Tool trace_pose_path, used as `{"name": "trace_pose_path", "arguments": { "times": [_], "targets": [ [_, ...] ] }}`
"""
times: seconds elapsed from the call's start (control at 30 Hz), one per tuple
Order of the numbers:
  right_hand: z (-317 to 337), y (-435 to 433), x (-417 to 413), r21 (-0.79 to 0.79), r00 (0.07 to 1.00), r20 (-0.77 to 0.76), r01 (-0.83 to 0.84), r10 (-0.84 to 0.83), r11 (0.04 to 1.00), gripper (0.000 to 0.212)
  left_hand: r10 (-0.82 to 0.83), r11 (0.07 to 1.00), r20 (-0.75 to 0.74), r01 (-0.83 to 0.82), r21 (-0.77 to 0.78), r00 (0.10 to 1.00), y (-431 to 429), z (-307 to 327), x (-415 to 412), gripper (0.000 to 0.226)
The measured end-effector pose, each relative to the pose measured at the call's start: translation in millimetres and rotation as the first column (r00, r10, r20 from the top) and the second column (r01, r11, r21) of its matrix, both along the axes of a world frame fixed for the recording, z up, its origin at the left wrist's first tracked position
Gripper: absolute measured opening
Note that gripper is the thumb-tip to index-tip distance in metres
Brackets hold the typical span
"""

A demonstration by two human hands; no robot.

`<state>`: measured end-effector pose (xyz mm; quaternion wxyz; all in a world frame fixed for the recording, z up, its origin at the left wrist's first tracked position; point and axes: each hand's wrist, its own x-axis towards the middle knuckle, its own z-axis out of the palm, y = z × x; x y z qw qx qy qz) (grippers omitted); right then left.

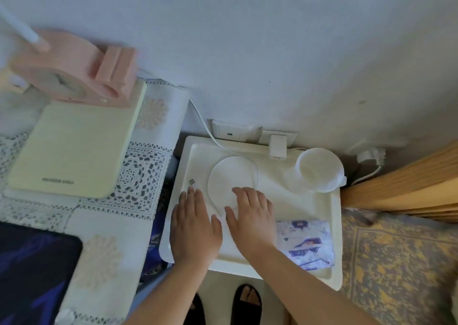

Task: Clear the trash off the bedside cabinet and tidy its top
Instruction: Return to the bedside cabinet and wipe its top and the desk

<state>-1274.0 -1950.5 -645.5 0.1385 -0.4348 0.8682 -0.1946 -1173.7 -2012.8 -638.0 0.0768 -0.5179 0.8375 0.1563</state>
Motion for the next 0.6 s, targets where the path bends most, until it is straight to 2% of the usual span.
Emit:
{"name": "trace_pose_path", "arguments": {
  "times": [0.27, 0.47, 0.6],
  "targets": [
    [-30, -54, 18, 0.034, 0.983, 0.076, -0.169, 0.166, 0.985, 0.038, 0.120, 0.993, -0.018, -0.120, -0.020, 0.993, -11, -13, 23, 0.061],
    [-40, -78, 28, 0.057, 0.991, 0.028, -0.135, 0.133, 0.989, 0.033, 0.165, 0.986, -0.041, -0.164, 0.030, 0.985, -8, -23, 25, 0.067],
    [-44, -82, 33, -0.005, 0.999, 0.017, -0.047, 0.047, 0.999, 0.023, 0.176, 0.984, -0.052, -0.173, 0.048, 0.983, -6, -25, 25, 0.066]
  ]
}}
